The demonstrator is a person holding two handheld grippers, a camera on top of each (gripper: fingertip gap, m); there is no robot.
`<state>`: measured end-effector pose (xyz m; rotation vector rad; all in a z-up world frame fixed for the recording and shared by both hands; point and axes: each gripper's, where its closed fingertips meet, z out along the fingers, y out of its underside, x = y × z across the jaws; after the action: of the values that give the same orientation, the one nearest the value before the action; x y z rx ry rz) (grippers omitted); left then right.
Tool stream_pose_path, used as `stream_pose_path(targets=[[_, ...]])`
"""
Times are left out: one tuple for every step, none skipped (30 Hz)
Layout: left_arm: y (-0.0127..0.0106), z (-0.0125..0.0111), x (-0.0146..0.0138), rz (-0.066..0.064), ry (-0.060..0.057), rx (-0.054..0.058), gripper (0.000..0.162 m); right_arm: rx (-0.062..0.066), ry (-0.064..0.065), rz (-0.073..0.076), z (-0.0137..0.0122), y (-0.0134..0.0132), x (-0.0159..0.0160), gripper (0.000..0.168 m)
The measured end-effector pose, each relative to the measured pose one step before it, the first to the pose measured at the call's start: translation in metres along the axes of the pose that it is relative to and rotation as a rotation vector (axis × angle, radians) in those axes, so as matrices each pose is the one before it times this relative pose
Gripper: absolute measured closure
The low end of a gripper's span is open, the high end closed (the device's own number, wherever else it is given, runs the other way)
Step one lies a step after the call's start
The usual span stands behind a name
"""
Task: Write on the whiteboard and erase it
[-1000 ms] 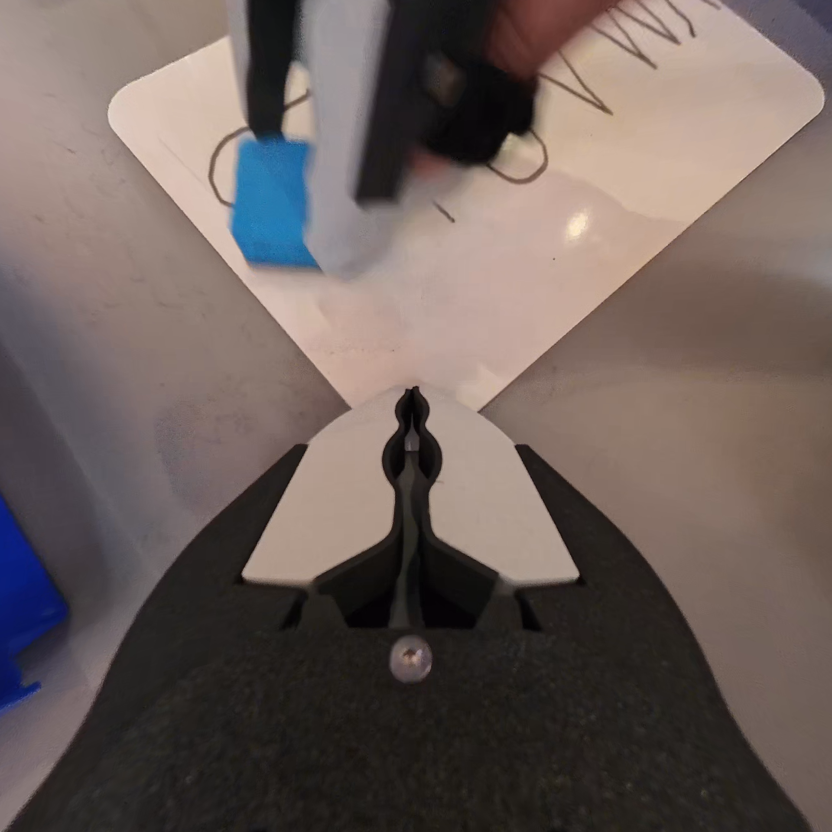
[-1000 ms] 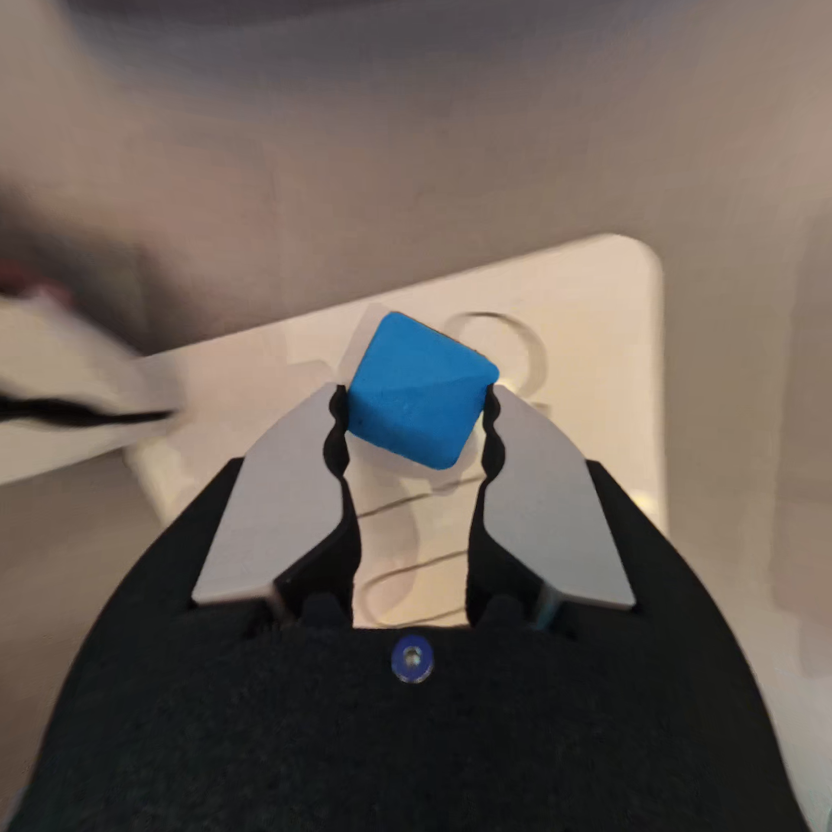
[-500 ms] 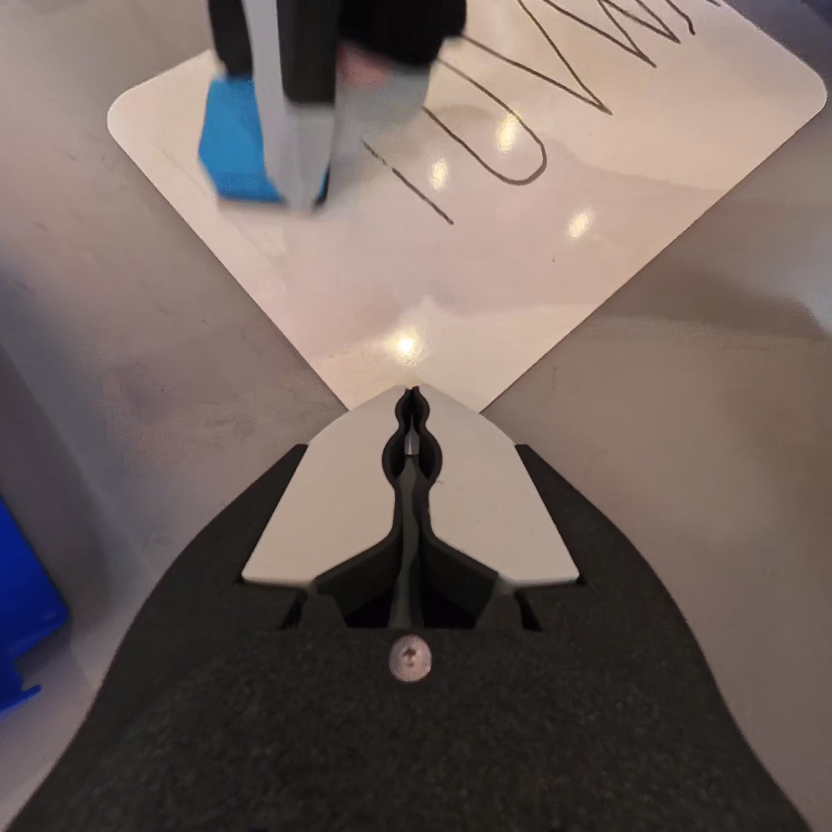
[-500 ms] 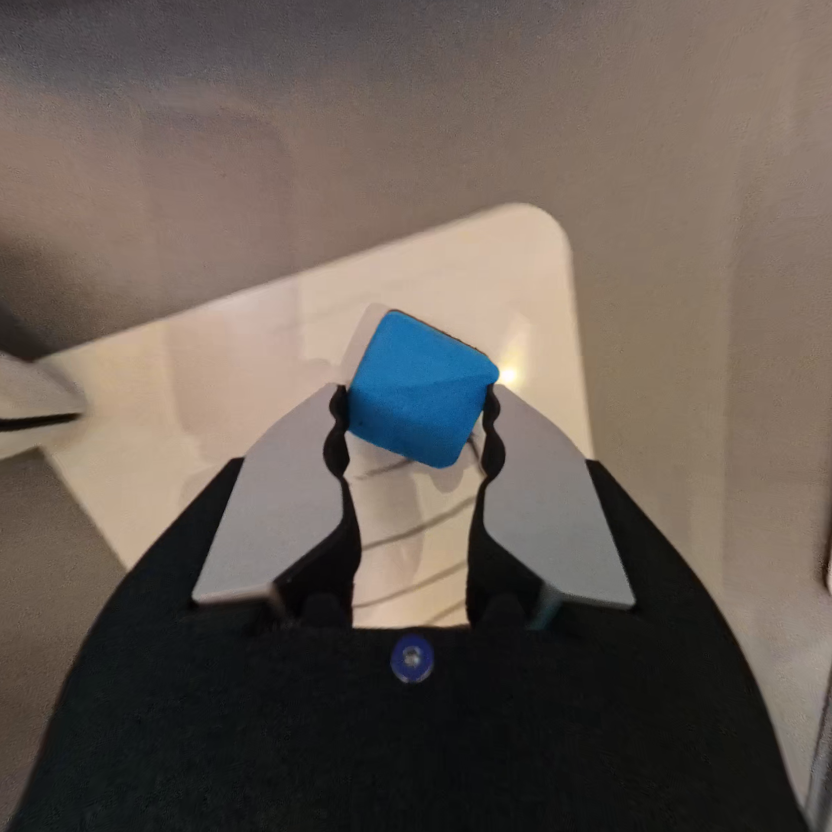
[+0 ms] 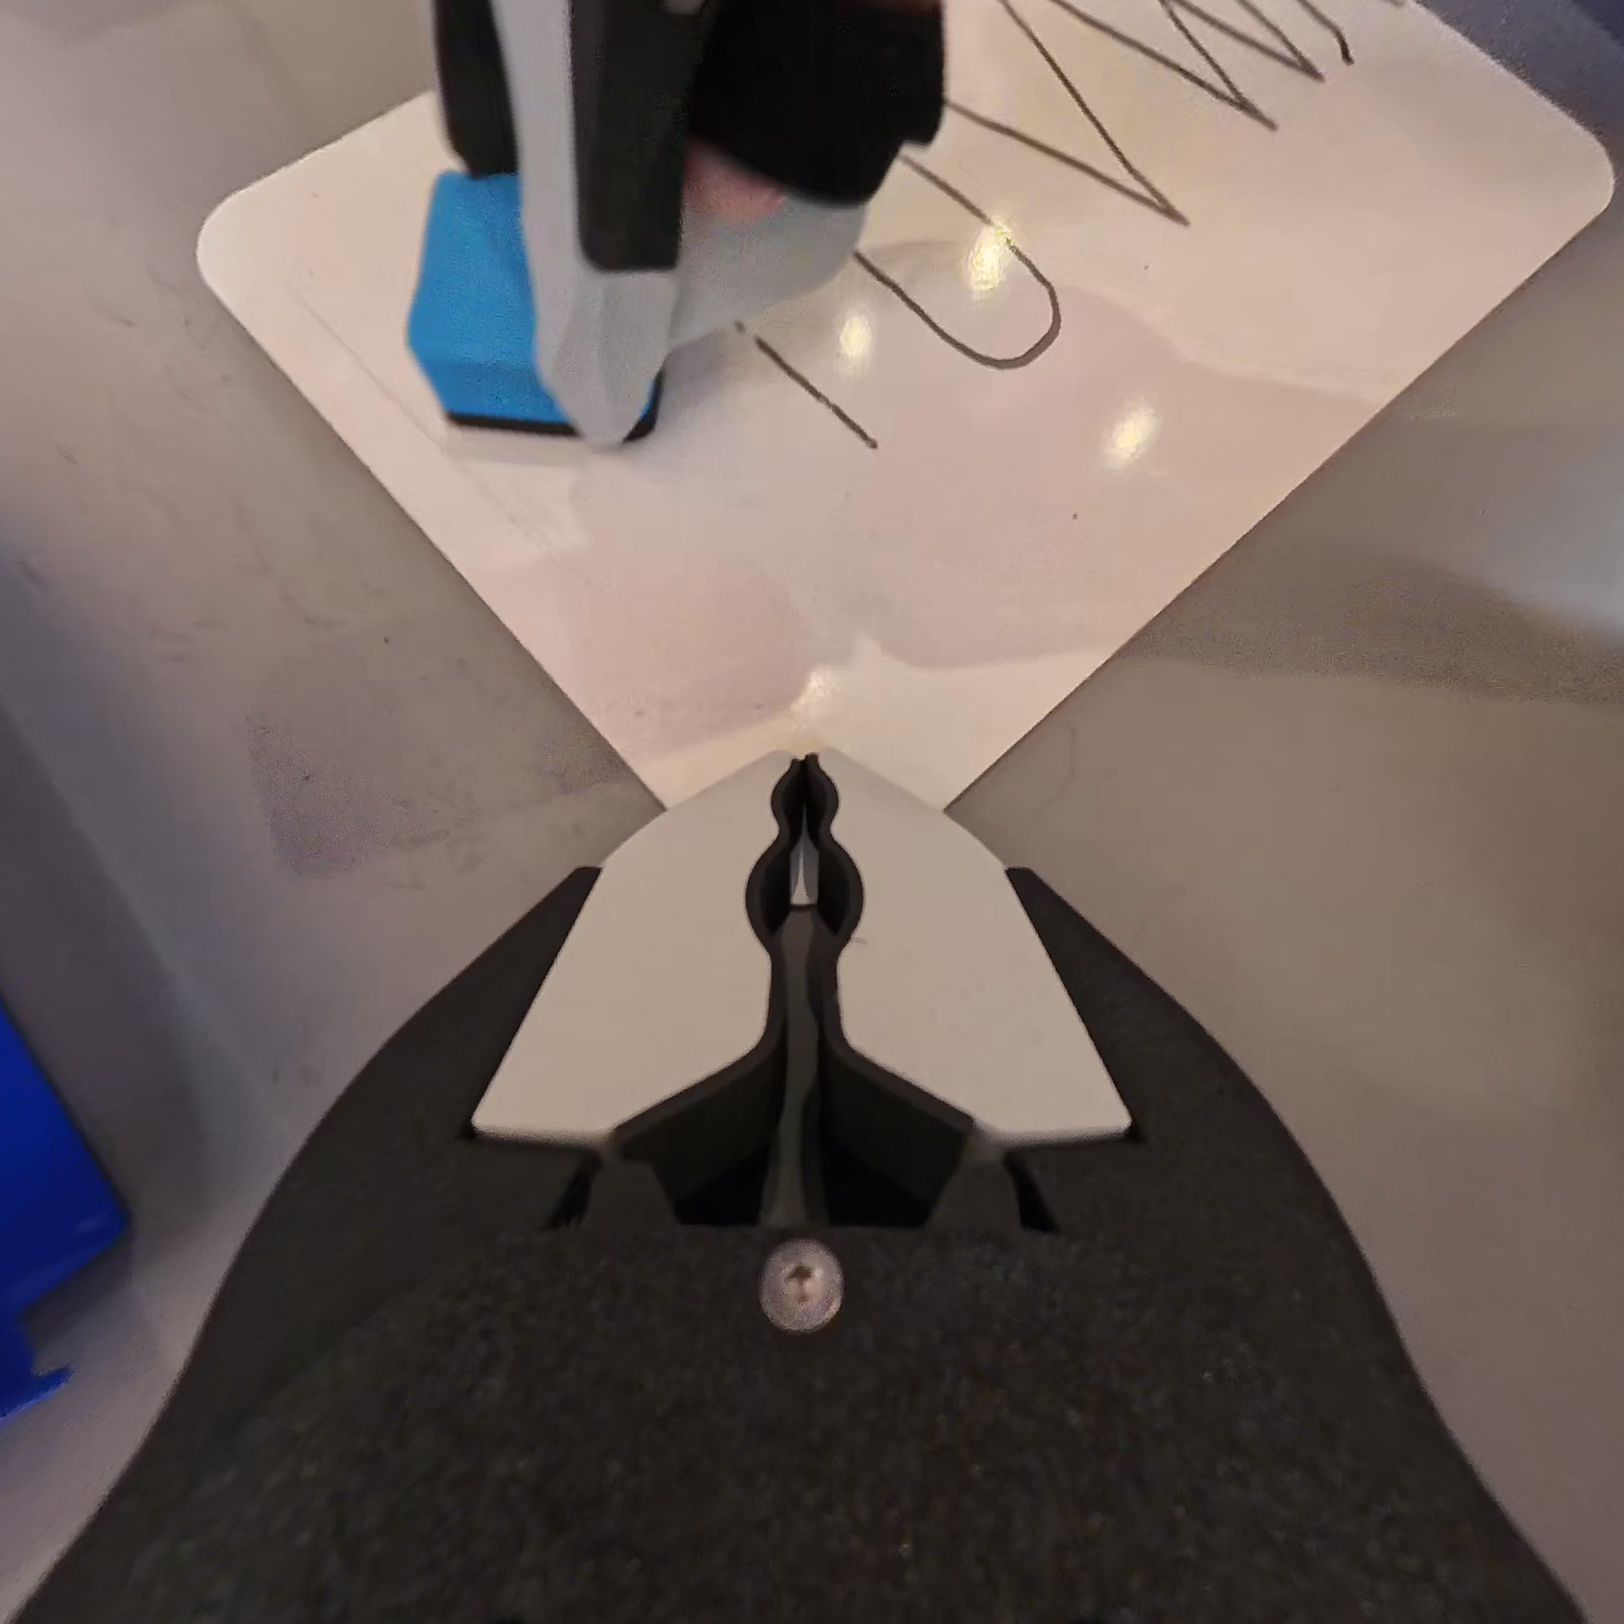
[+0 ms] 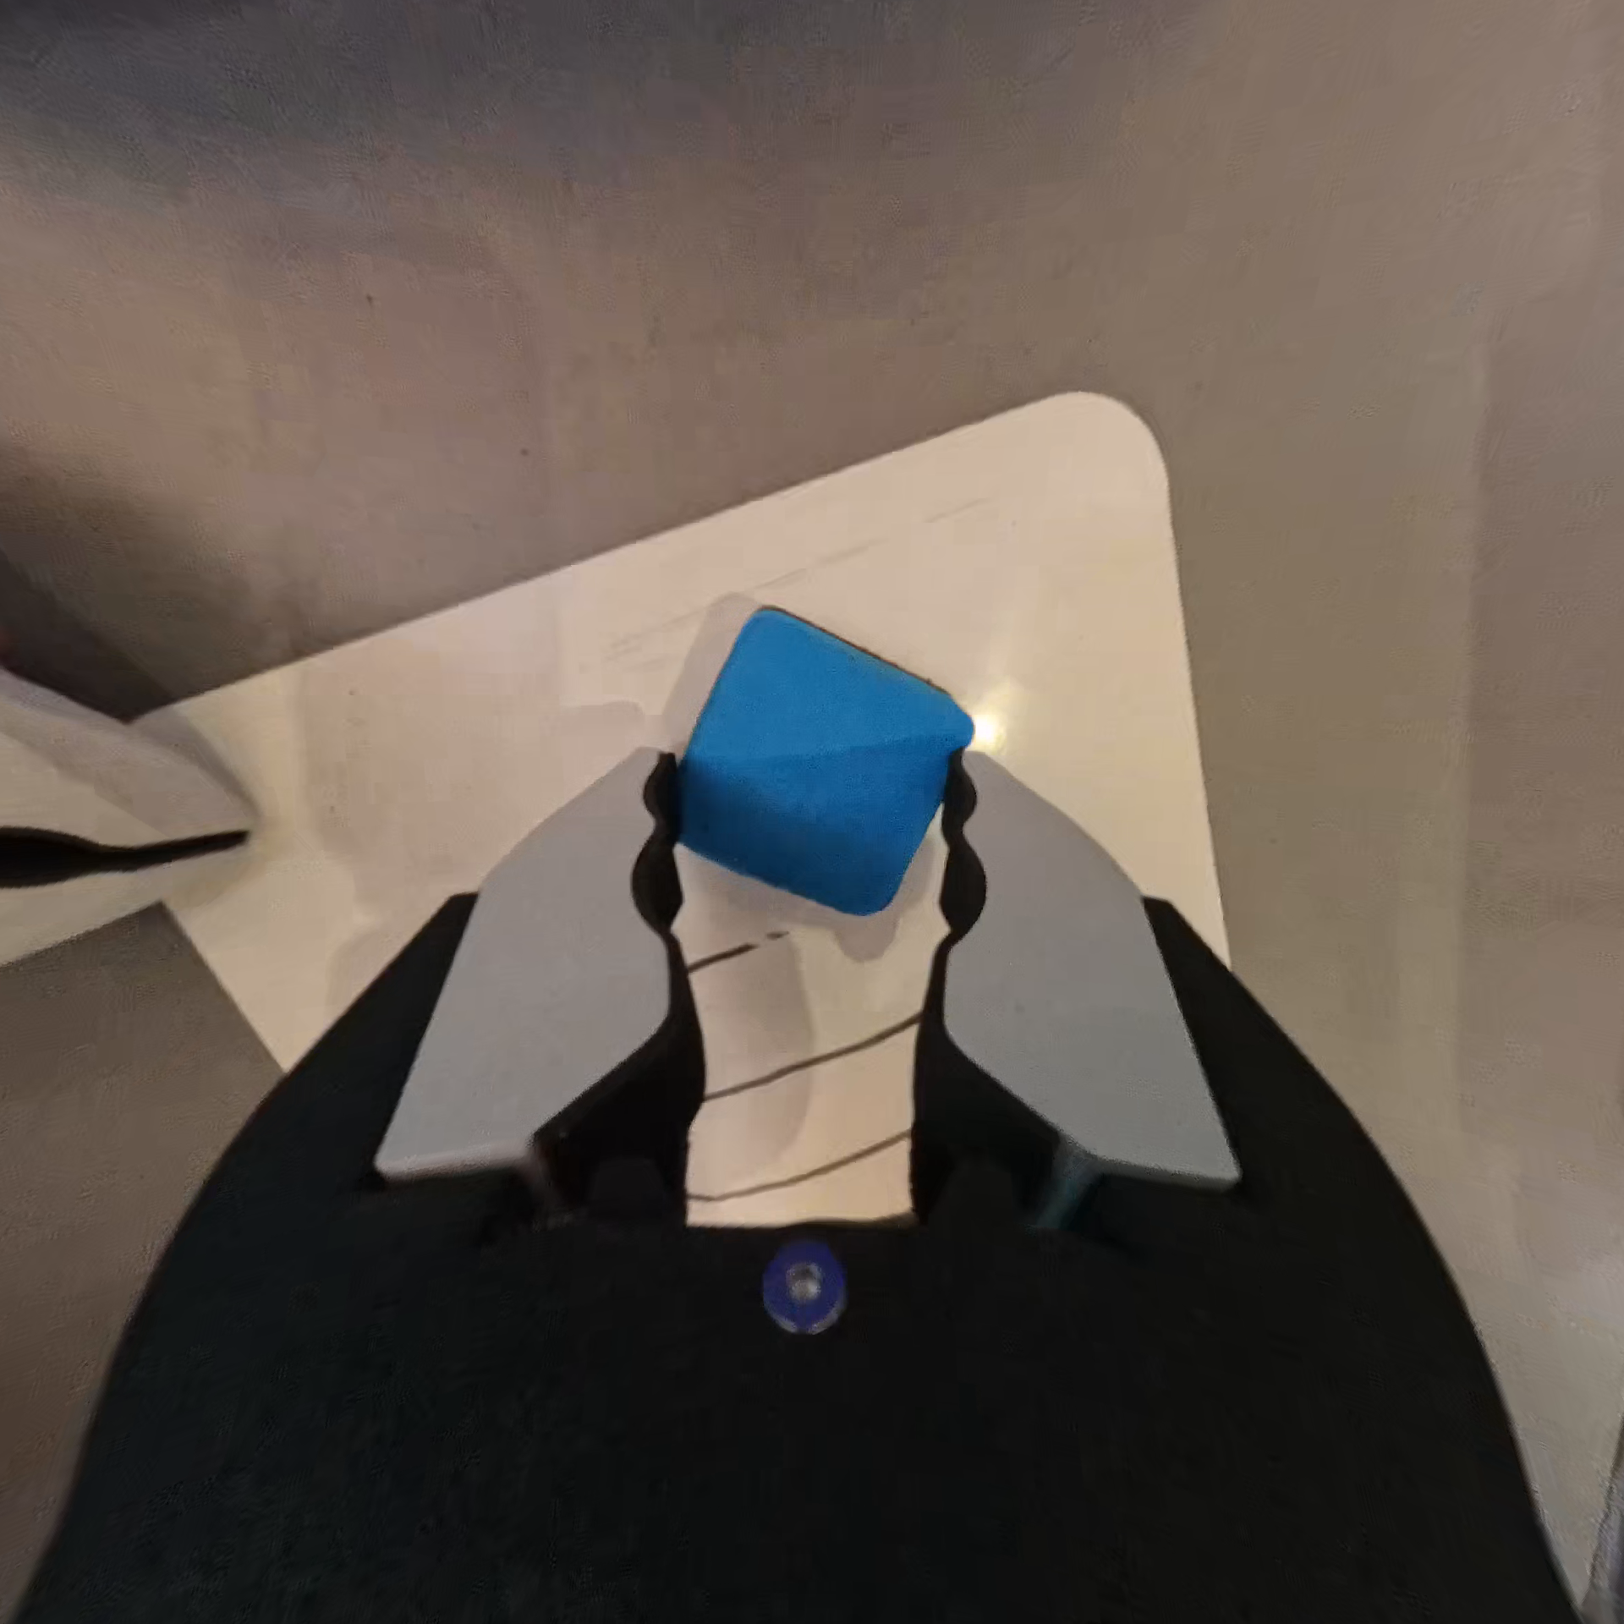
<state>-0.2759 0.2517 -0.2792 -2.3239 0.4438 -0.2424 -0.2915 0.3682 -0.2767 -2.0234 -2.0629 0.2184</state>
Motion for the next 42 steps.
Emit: stream_pose_path(targets=[[-0.00066, 0.00050, 0.00006, -0.0019, 0.0037, -0.0002, 0.162, -0.0060, -0.0116, 0.0054, 0.00094, -0.00318, 0.00023, 0.111], [-0.00020, 0.00033, 0.00003, 0.0003, 0.0016, 0.0000, 0.162, -0.0174, 0.0166, 0.0449, -0.00049, 0.00561, 0.01771, 0.111], [0.00010, -0.00013, 0.00012, 0.0021, -0.0005, 0.0009, 0.162, -0.0125, 0.0418, 0.0755, -0.00101, 0.01034, 0.02875, 0.111], [0.00020, -0.00023, -0.00016, 0.0015, -0.0026, 0.0008, 0.162, -0.0056, -0.0036, 0.0999, -0.00025, 0.00847, 0.02169, 0.111], [0.00020, -0.00020, 0.00007, 0.0009, -0.0026, 0.0004, 0.162, -0.0044, -0.0103, 0.0486, -0.00045, 0.00262, 0.00723, 0.111], [0.00028, -0.00026, 0.00014, 0.0009, -0.0014, 0.0000, 0.162, -0.0004, 0.0079, -0.0435, 0.00033, -0.00244, -0.00989, 0.111], [0.00028, -0.00030, 0.00003, 0.0000, 0.0005, 0.0002, 0.162, 0.0149, -0.0166, -0.0929, 0.00062, -0.00739, -0.02688, 0.111], [0.00019, -0.00020, 0.00008, -0.0025, 0.0035, -0.0003, 0.162, 0.0164, -0.0146, -0.0887, 0.00066, -0.00838, -0.02682, 0.111], [-0.00023, 0.00005, 0.00001, -0.0045, 0.0051, -0.0003, 0.162, 0.0011, 0.0068, -0.0444, -0.00051, -0.00260, -0.01252, 0.111], [-0.00023, 0.00032, -0.00030, -0.0026, 0.0027, -0.0001, 0.162, -0.0042, -0.0046, 0.0165, -0.00140, 0.00625, 0.00119, 0.111], [-0.00014, 0.00011, -0.00007, -0.0005, 0.0005, 0.0002, 0.162, -0.0085, 0.0130, 0.0578, -0.00260, 0.01471, 0.01656, 0.111], [0.00025, -0.00024, 0.00002, 0.0034, -0.0036, 0.0008, 0.162, -0.0228, 0.0333, 0.0850, -0.00331, 0.01947, 0.02618, 0.111], [0.00049, -0.00045, 0.00001, 0.0057, -0.0067, 0.0006, 0.162, -0.0182, -0.0009, 0.0743, -0.00215, 0.01498, 0.01706, 0.111], [0.00044, -0.00039, 0.00015, 0.0047, -0.0066, 0.0003, 0.162, -0.0007, -0.0026, 0.0161, -0.00126, 0.00633, 0.00241, 0.111], [0.00017, -0.00015, 0.00019, 0.0056, -0.0056, 0.0006, 0.162, 0.0095, 0.0029, -0.0427, -0.00076, -0.00036, -0.01307, 0.111], [-0.00003, 0.00009, 0.00019, 0.0052, -0.0027, -0.0006, 0.162, 0.0122, -0.0276, -0.0754, -0.00120, -0.00393, -0.02840, 0.111], [-0.00036, 0.00039, 0.00040, 0.0017, 0.0033, -0.0003, 0.162, 0.0113, -0.0047, -0.1023, -0.00083, -0.00406, -0.02584, 0.111], [-0.00057, 0.00057, 0.00066, 0.0003, 0.0080, -0.0001, 0.162, 0.0072, 0.0149, -0.0648, -0.00115, -0.00056, -0.00919, 0.111], [-0.00033, 0.00048, 0.00042, 0.0027, 0.0041, -0.0001, 0.162, -0.0049, -0.0145, 0.0409, -0.00070, 0.00796, 0.00768, 0.111], [-0.00005, 0.00010, 0.00028, 0.0002, 0.0005, -0.0007, 0.162, -0.0213, 0.0079, 0.1131, -0.00089, 0.01434, 0.02581, 0.111], [0.00015, -0.00025, 0.00017, -0.0011, -0.0016, -0.0006, 0.162, -0.0242, 0.0166, 0.1109, -0.00073, 0.01140, 0.02785, 0.111], [0.00025, -0.00025, 0.00002, 0.0004, -0.0008, 0.0001, 0.162, -0.0168, 0.0022, 0.0507, -0.00025, 0.00355, 0.01237, 0.111], [0.00019, -0.00022, 0.00011, 0.0014, 0.0004, 0.0006, 0.162, -0.0063, 0.0123, -0.0291, 0.00011, -0.00286, -0.00706, 0.111], [-0.00010, 0.00011, 0.00005, -0.0005, 0.0008, -0.0002, 0.162, 0.0145, -0.0195, -0.0801, -0.00033, -0.00845, -0.02835, 0.111], [-0.00038, 0.00039, -0.00002, -0.0018, 0.0018, -0.0004, 0.162, 0.0203, -0.0244, -0.0995, -0.00015, -0.00995, -0.03381, 0.111], [-0.00053, 0.00055, -0.00014, -0.0011, 0.0028, -0.0005, 0.162, 0.0094, -0.0047, -0.0730, -0.00013, -0.00647, -0.02159, 0.111], [-0.00046, 0.00043, -0.00005, -0.0017, 0.0033, 0.0001, 0.162, 0.0054, -0.0092, -0.0036, -0.00040, 0.00086, -0.00372, 0.111], [-0.00014, 0.00012, 0.00004, -0.0001, 0.0016, 0.0003, 0.162, -0.0040, 0.0172, 0.0632, -0.00113, 0.01048, 0.01747, 0.111], [0.00032, -0.00020, -0.00008, 0.0022, -0.0026, 0.0007, 0.162, -0.0192, 0.0335, 0.1031, -0.00179, 0.01671, 0.03010, 0.111], [0.00038, -0.00040, 0.00009, 0.0027, -0.0034, 0.0008, 0.162, -0.0208, 0.0045, 0.1004, -0.00100, 0.01402, 0.02456, 0.111], [0.00038, -0.00039, 0.00012, 0.0027, -0.0039, 0.0005, 0.162, -0.0062, -0.0106, 0.0410, -0.00112, 0.00637, 0.00686, 0.111], [0.00024, -0.00023, -0.00002, 0.0023, -0.0043, 0.0002, 0.162, 0.0028, 0.0004, -0.0371, -0.00069, 0.00094, -0.01286, 0.111], [-0.00010, 0.00013, 0.00001, 0.0008, -0.0013, -0.0003, 0.162, 0.0174, -0.0096, -0.0833, -0.00059, -0.00364, -0.02811, 0.111], [-0.00017, 0.00017, 0.00019, -0.0019, 0.0038, -0.0001, 0.162, 0.0161, -0.0058, -0.0841, -0.00082, -0.00477, -0.02686, 0.111], [-0.00014, 0.00012, 0.00012, -0.0042, 0.0061, -0.0003, 0.162, 0.0042, 0.0040, -0.0432, -0.00099, -0.00048, -0.01170, 0.111], [-0.00012, 0.00007, 0.00001, -0.0056, 0.0060, -0.0001, 0.162, 0.0062, -0.0097, 0.0297, -0.00063, 0.00619, 0.00525, 0.111], [0.00013, -0.00015, 0.00018, -0.0006, 0.0029, 0.0001, 0.162, -0.0049, 0.0165, 0.0842, -0.00134, 0.01375, 0.02426, 0.111], [0.00032, -0.00029, 0.00022, 0.0041, -0.0018, 0.0001, 0.162, -0.0217, 0.0275, 0.1041, -0.00155, 0.01564, 0.03043, 0.111], [0.00025, -0.00022, -0.00006, 0.0025, -0.0062, 0.0001, 0.162, -0.0170, 0.0066, 0.0678, -0.00073, 0.00863, 0.01743, 0.111], [0.00008, -0.00004, 0.00006, 0.0052, -0.0063, 0.0001, 0.162, -0.0040, 0.0172, -0.0039, -0.00019, -0.00024, -0.00128, 0.111], [-0.00035, 0.00043, 0.00015, 0.0056, -0.0036, -0.0008, 0.162, 0.0148, -0.0101, -0.0629, -0.00026, -0.00824, -0.02365, 0.111], [-0.00070, 0.00078, 0.00021, 0.0012, 0.0004, -0.0011, 0.162, 0.0250, -0.0301, -0.0892, -0.00019, -0.01240, -0.03423, 0.111]])
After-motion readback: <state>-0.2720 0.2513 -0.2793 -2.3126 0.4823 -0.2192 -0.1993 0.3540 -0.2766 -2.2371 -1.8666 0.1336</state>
